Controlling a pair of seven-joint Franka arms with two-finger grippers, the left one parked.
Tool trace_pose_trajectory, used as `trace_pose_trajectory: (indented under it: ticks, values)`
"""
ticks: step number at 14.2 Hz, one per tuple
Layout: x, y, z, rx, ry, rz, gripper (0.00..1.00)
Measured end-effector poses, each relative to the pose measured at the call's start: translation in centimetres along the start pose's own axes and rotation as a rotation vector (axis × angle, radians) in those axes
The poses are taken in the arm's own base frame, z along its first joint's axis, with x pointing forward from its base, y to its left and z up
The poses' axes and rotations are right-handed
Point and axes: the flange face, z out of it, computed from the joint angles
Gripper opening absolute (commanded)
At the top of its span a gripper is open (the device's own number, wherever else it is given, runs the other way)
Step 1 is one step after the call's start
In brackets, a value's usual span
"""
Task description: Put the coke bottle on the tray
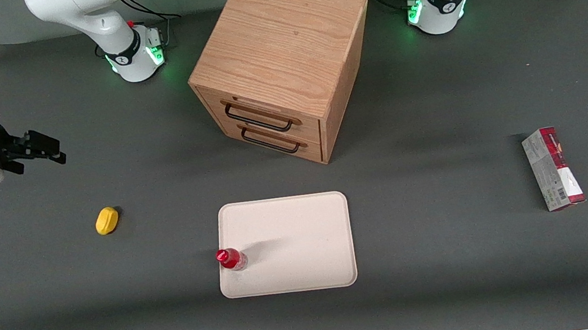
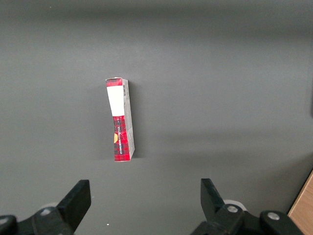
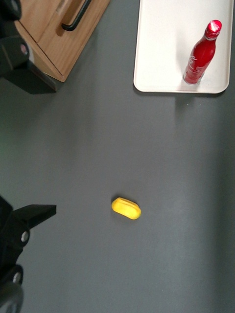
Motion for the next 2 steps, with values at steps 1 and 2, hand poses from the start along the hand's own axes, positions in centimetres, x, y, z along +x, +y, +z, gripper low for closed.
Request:
trace_pose_trajectory:
  ticks: [1,2]
  values:
    - [-0.23,0.16,-0.28,-0.007,0.001,0.001,1.00]
    - [-0.26,0.30,-0.33,-0.015,0.002,0.003,1.00]
